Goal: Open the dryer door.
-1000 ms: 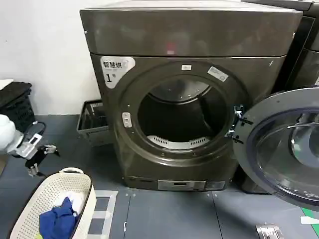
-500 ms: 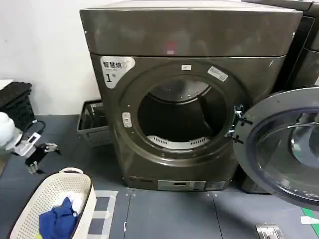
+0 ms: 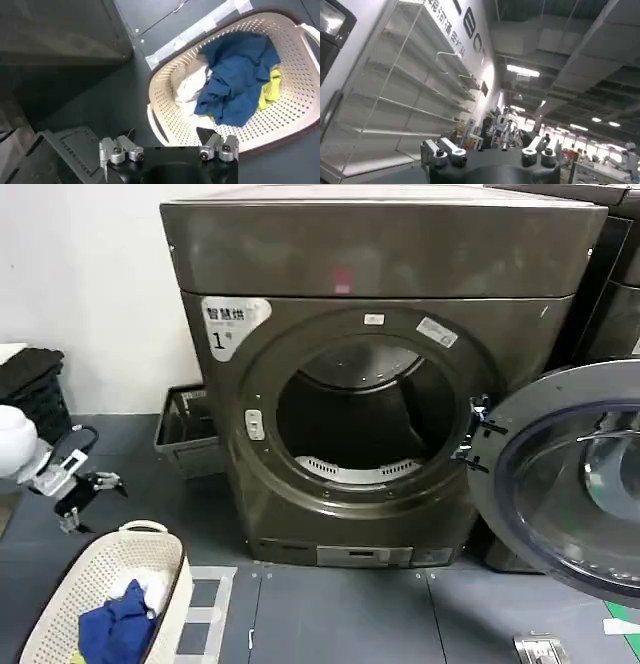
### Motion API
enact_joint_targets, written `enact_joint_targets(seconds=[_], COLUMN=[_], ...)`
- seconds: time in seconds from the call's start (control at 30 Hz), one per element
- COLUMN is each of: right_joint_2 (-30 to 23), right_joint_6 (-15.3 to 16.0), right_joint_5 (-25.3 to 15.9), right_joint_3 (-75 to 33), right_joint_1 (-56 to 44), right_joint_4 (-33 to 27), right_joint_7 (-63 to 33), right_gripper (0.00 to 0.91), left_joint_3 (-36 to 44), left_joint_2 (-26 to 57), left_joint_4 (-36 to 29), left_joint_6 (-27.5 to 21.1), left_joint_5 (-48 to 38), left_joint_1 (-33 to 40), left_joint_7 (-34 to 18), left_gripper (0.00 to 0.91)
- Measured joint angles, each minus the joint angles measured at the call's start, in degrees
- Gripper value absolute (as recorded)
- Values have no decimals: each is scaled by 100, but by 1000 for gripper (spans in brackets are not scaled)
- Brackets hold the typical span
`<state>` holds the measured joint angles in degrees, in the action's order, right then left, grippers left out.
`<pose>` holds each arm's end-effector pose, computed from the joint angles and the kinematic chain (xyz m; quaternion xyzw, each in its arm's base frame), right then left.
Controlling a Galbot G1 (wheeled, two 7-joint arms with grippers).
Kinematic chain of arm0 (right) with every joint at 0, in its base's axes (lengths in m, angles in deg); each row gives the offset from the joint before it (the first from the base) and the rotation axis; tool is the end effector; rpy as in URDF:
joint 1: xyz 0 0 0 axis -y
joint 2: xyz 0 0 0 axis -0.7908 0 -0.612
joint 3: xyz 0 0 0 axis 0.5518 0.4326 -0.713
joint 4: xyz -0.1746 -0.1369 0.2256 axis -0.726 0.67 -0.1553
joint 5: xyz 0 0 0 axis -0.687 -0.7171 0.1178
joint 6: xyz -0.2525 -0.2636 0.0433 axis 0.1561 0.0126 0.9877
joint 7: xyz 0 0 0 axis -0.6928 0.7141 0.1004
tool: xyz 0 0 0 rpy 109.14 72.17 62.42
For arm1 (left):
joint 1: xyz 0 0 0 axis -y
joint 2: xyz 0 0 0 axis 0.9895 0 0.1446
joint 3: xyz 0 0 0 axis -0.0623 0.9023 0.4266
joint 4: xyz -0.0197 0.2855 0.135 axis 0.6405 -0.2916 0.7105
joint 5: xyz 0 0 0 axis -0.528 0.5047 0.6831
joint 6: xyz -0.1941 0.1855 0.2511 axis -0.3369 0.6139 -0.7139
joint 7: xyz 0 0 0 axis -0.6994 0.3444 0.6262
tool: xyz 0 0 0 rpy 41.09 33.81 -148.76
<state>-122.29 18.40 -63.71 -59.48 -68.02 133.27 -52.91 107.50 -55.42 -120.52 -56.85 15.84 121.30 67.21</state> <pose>-0.0913 -0.4592 -0.0116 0.6061 0.7633 -0.2235 0.0072 0.4548 0.2433 -0.0513 -0.5271 -0.4234 -0.6825 0.2777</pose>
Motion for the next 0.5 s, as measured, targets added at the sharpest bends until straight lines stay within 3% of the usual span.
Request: enact_joint_targets(seconds=[0.5], right_joint_2=[-6], right_joint_6=[10], right_joint_5=[-1], right_joint_3=[-19], right_joint_1=[-9], right_joint_4=[-2], right_joint_7=[3], right_gripper=[907], left_joint_3=[-32], left_joint_2=[-23], left_joint_4=[66], left_joint_6=[98], left_joint_5=[115], left_joint_1=[31], left_joint_7=[180], left_gripper=[907])
